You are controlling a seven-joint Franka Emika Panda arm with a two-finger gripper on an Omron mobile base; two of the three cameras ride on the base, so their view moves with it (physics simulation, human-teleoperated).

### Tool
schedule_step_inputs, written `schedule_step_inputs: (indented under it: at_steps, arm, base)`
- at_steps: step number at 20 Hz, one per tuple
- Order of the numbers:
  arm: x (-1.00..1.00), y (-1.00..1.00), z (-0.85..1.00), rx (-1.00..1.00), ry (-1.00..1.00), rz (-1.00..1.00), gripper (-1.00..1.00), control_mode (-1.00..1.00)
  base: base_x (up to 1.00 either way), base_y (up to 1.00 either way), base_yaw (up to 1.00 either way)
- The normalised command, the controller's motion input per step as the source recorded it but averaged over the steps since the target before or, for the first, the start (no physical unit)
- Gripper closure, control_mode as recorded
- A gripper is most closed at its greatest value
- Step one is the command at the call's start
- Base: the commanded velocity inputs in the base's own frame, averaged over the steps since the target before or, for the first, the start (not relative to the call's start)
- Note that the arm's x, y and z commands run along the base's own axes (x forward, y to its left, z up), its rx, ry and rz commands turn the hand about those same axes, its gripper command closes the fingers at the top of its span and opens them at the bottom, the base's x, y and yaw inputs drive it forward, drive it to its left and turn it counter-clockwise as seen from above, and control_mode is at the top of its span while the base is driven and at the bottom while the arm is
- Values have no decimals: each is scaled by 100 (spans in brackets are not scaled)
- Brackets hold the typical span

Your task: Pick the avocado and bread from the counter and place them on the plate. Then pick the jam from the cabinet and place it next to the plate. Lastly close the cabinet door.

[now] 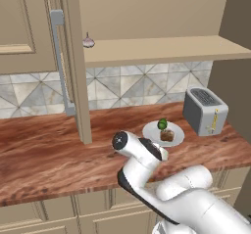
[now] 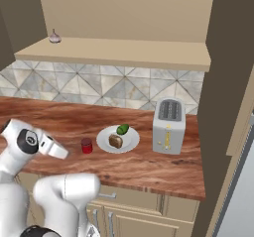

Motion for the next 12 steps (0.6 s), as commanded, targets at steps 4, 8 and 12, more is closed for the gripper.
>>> schedule_step_inputs:
  at_steps: [4,8,12]
  arm:
    - [-83,6,36,0,-18,0,-100,-100]
    - [-68,18,40,0,-25,0,-100,-100]
    - [-69,34,33,-10,-30,2,-100,-100]
  base:
    - [0,0,0]
    - [0,0,0]
    - [0,0,0]
